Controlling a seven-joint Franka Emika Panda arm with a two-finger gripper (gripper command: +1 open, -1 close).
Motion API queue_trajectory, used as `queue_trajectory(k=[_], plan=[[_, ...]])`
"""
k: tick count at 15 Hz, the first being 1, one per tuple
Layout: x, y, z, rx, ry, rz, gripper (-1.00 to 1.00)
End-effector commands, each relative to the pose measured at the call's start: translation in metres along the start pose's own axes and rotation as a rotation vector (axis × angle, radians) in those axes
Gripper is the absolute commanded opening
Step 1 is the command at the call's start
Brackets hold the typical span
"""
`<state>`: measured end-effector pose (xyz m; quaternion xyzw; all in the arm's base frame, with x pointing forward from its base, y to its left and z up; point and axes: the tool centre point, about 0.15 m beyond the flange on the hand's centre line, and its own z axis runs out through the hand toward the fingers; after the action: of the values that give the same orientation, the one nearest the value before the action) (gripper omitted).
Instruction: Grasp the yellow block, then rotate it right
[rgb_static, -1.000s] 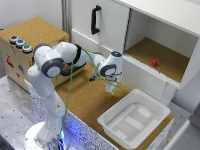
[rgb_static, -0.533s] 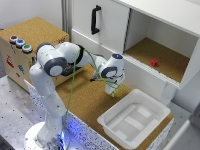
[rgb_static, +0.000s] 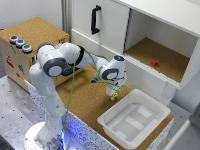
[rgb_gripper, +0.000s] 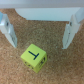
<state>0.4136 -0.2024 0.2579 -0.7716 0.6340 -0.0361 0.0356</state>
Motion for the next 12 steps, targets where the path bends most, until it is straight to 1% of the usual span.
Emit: queue_trajectory(k=[1, 2, 3, 5, 6, 7, 8, 9, 10, 11, 12], plan=[[-0.007, 0.005, -0.043, 0.054, -0.131, -0.338, 1.00], [-0.009, 0.000, -0.050, 0.001, -0.075, -0.459, 1.00], [-0.008, -0.001, -0.059, -0.027, -0.009, -0.524, 1.00], [-0.012, -0.004, -0.073, -0.082, 0.076, -0.733, 1.00], [-0.017, -0.004, -0.079, -0.092, 0.095, -0.848, 1.00], [-0.022, -0.002, -0.084, -0.107, 0.133, -0.959, 1.00], [-0.024, 0.003, -0.087, -0.112, 0.149, -1.069, 1.00], [-0.024, 0.007, -0.086, -0.133, 0.155, -1.158, 1.00], [-0.025, 0.010, -0.088, -0.147, 0.172, -1.266, 1.00], [-0.025, 0.014, -0.088, -0.164, 0.199, -1.328, 1.00], [-0.023, 0.019, -0.087, -0.157, 0.177, -1.392, 1.00]])
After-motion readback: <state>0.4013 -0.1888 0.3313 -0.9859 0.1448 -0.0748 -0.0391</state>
